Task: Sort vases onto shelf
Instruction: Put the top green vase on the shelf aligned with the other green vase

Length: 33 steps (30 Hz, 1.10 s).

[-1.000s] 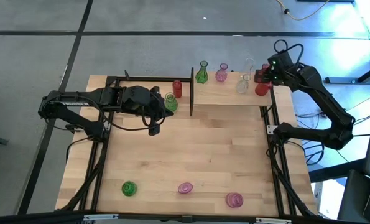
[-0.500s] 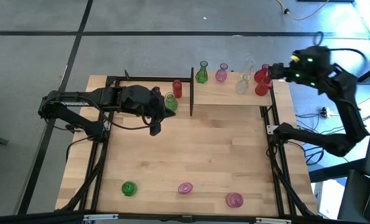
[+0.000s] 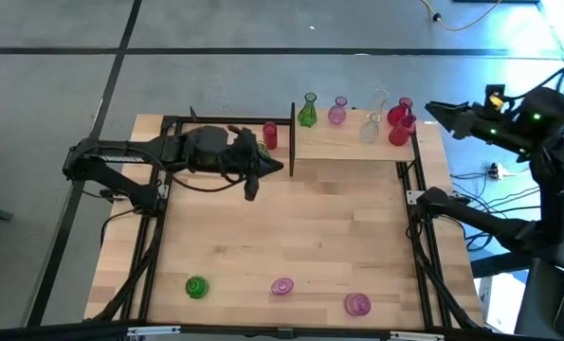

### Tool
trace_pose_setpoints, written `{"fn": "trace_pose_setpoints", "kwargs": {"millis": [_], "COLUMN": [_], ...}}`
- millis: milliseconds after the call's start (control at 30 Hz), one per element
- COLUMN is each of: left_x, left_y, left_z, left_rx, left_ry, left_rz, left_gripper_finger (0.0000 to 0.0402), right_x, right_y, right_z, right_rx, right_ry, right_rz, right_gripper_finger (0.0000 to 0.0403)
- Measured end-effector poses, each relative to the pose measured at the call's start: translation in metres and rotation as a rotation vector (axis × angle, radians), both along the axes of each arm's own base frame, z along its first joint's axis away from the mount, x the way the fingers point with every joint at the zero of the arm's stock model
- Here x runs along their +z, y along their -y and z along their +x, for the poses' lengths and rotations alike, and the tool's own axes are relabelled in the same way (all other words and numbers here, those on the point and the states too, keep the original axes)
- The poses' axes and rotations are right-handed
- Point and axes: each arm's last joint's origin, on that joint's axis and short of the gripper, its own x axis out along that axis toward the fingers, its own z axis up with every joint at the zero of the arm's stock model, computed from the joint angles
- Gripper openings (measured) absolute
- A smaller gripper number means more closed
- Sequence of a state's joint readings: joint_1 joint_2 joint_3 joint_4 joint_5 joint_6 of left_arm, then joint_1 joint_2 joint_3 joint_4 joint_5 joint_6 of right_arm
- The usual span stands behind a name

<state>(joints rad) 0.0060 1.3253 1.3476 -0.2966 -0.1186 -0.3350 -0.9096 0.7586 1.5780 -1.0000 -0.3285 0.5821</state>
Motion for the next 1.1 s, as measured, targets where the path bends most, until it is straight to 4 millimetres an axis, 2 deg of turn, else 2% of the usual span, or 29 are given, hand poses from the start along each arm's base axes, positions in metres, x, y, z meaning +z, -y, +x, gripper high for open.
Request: {"fn": "trace_pose_setpoints", "kwargs": {"millis": [200,333,433,633,833,967,1100], "left_x": [-0.021,-0.05,-0.062,-0.072,-0.086,-0.095,-0.119], "left_y": [-0.006,-0.032,-0.052,-0.086,-0.129,-0.161,-0.178], "left_z": [0.016,0.019,0.019,0.02,-0.01,-0.015,-0.011], "left_rx": [0.065,0.318,0.39,0.446,0.633,0.586,0.531], "left_ry": [-0.106,-0.295,-0.386,-0.429,-0.556,-0.536,-0.616], "left_rz": [0.057,-0.01,-0.017,0.013,-0.221,-0.354,-0.447], "left_gripper_finger": [0.0,0.0,0.0008,0.0083,0.0164,0.0193,0.02], "right_x": [0.015,0.018,0.017,0.016,0.015,0.015,0.017], "right_y": [-0.002,0.006,0.01,0.016,0.017,0.018,0.023], "right_z": [0.003,0.011,0.016,0.021,0.022,0.023,0.027], "right_rx": [0.128,0.186,0.238,0.27,0.274,0.274,0.272], "right_ry": [0.108,0.121,0.114,0.087,0.073,0.07,0.078], "right_rz": [-0.118,-0.117,-0.094,-0.112,-0.125,-0.135,-0.141], "right_gripper_finger": [0.0223,0.0223,0.0223,0.0223,0.0223,0.0223,0.0223]}}
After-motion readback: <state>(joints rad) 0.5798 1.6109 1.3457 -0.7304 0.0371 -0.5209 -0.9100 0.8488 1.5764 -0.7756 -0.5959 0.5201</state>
